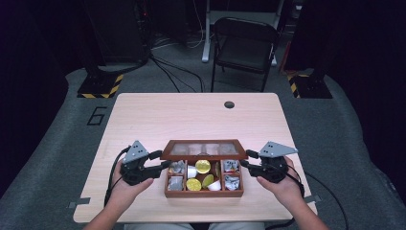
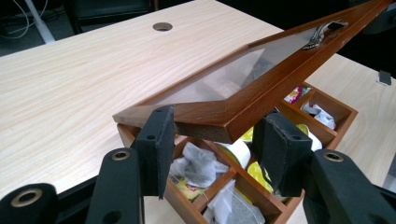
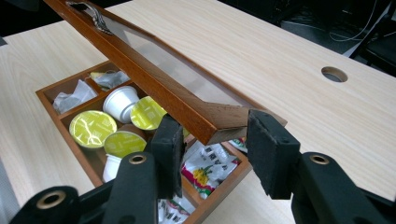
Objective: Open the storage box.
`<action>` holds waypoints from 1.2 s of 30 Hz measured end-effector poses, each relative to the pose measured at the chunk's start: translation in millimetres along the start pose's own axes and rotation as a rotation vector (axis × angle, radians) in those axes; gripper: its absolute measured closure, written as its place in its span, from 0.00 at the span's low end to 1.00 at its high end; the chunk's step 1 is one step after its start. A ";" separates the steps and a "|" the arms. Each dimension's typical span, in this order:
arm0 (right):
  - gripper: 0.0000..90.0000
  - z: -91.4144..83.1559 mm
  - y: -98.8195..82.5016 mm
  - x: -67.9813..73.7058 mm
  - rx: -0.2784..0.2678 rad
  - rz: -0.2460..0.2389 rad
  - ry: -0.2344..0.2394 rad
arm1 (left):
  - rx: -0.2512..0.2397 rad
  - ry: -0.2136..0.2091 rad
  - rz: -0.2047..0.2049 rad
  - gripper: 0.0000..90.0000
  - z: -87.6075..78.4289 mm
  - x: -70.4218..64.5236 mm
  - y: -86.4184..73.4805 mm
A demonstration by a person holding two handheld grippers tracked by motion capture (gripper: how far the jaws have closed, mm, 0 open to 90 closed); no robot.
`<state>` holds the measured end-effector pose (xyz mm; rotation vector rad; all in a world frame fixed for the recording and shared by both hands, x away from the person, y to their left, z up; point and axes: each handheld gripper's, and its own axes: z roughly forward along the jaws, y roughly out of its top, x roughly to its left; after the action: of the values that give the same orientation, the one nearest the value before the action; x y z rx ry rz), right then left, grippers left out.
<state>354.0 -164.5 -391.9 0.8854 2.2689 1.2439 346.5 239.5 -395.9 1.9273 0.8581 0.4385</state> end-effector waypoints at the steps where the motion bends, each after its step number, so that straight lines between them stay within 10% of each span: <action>1: 0.63 -0.1 1.3 -1.1 0.001 -0.011 0.005 | -0.001 -0.002 -0.002 0.54 0.5 0.5 1.8; 36: 0.67 40.2 30.6 -42.5 -0.033 0.057 -0.045 | -0.059 0.036 -0.046 0.62 31.9 41.5 31.9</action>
<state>419.3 -157.7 -384.8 0.9619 2.1963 1.2691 407.0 239.9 -385.7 1.8472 0.9013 0.4675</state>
